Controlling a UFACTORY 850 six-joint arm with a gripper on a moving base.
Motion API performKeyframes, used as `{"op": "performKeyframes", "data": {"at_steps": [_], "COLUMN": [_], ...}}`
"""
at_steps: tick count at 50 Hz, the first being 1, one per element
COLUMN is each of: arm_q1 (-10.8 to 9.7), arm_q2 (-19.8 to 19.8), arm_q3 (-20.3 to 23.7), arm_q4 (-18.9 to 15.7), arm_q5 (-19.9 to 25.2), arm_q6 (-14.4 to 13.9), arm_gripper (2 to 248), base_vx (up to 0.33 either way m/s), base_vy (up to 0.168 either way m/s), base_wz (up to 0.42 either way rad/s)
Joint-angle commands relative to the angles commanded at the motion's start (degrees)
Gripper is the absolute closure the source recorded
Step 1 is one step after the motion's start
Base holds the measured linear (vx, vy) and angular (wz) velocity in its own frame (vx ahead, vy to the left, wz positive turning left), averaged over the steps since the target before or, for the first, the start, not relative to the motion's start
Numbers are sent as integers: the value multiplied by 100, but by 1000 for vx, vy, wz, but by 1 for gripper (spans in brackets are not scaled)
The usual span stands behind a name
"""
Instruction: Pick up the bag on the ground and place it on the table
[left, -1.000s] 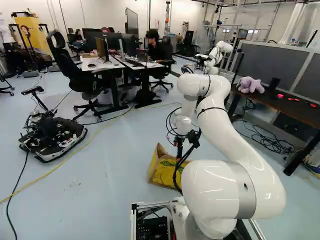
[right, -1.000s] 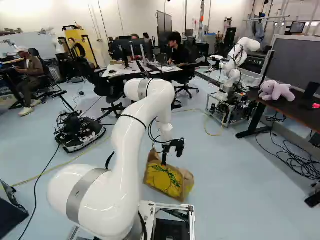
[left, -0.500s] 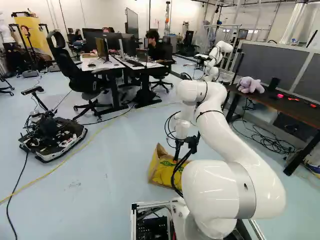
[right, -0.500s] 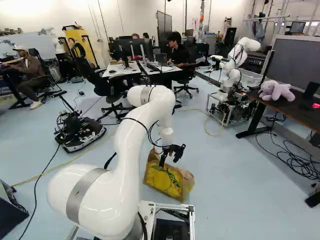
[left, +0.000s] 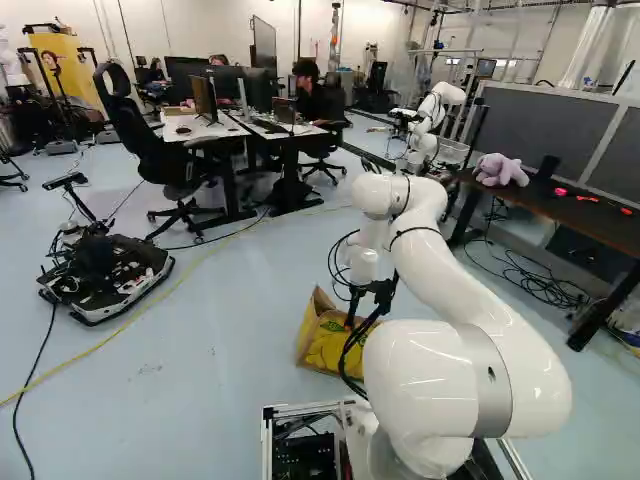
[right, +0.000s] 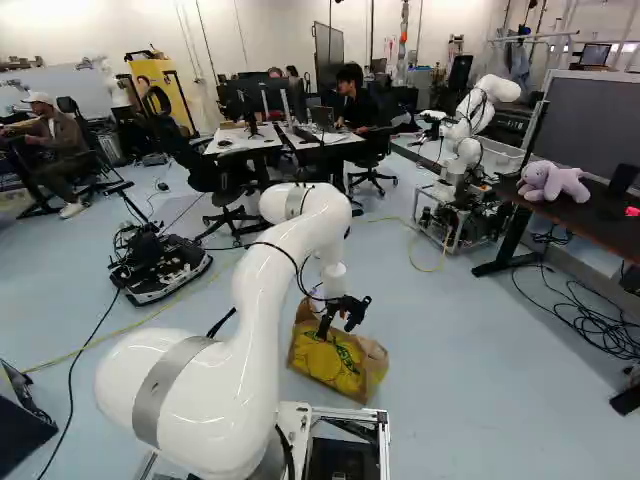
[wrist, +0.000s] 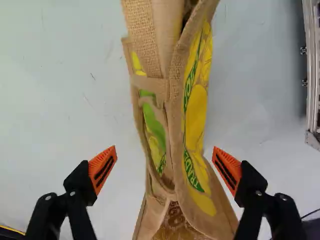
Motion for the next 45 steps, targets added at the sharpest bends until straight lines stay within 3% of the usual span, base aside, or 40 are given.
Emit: {"op": "performKeyframes", "data": {"at_steps": [33, 45], "arm_q1": [-1, -1], "arm_q2": [-727, -809], "arm_q3": [-700, -782], "arm_q4": [0, 0], "arm_q5": [0, 0], "arm_q6": [0, 0], "arm_gripper": [3, 4], "base_vx": [0, 0], "base_vy": [0, 0], "base_wz": [0, 0]}}
